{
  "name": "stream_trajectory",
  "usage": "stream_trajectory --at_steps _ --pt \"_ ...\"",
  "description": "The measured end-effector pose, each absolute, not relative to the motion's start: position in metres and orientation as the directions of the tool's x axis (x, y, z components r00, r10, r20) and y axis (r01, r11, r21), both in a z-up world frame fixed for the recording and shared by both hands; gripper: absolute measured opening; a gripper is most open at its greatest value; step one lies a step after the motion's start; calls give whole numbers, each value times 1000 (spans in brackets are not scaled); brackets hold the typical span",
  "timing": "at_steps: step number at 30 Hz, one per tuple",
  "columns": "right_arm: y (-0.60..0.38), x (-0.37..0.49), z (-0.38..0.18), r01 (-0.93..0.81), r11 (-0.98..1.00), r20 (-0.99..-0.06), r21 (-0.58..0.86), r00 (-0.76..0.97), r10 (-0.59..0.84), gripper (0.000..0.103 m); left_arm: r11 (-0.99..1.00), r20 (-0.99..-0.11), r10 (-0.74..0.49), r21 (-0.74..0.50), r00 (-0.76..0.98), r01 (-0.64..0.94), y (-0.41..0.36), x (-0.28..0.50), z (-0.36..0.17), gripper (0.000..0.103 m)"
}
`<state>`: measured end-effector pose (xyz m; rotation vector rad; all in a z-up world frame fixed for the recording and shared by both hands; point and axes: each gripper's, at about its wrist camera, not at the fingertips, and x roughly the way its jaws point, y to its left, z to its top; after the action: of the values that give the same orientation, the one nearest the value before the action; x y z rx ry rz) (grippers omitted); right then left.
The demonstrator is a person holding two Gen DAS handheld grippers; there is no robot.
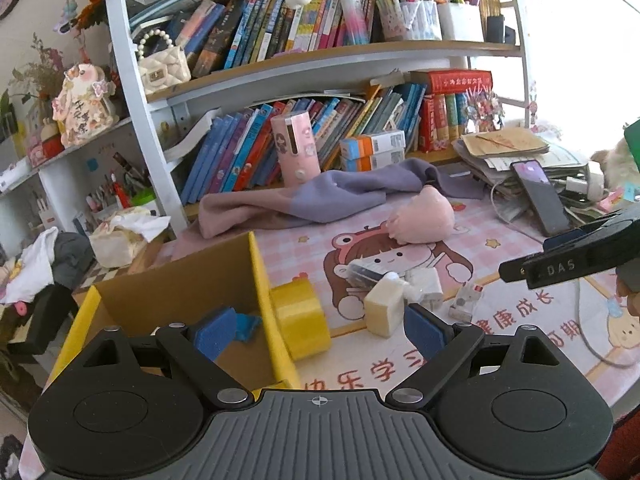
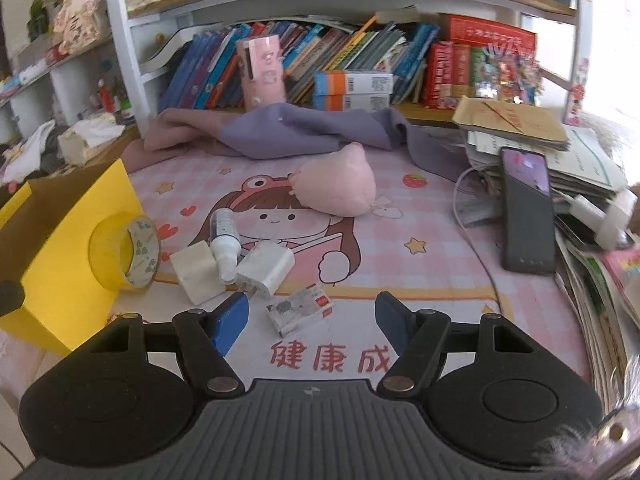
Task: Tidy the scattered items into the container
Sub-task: 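Grasp the white cube adapter with the left tool while the right tool approaches the card box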
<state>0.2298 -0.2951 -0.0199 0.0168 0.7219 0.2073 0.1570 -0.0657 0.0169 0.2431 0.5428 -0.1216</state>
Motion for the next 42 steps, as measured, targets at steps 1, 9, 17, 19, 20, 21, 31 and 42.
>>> stream_trajectory --at_steps 1,9,17,19,20,21,31,42 --pt "-297 234 -22 -198 977 -660 81 724 201 69 965 -526 -37 200 849 167 -70 161 17 93" --pt "-303 268 -41 -332 943 -698 11 673 245 68 969 -543 43 227 839 97 -101 199 19 92" --pt "-300 289 -60 -452 892 -736 -17 610 295 68 962 -614 25 228 789 147 -133 237 2 70" --pt "-298 291 -65 -481 876 -743 -21 594 308 68 960 -640 35 236 767 153 -138 248 -7 67" --pt "-297 292 -66 -493 870 -746 -22 587 314 68 959 -653 39 238 757 156 -140 253 -11 64" --pt "-296 293 -68 -505 863 -748 -22 581 321 68 958 -666 44 240 745 159 -142 258 -16 63" --pt "-288 305 -82 -572 820 -766 -7 530 364 67 954 -744 92 258 662 156 -152 292 -50 57" --pt "-282 315 -91 -606 795 -788 16 482 383 64 968 -769 94 218 633 121 -148 306 -61 52"
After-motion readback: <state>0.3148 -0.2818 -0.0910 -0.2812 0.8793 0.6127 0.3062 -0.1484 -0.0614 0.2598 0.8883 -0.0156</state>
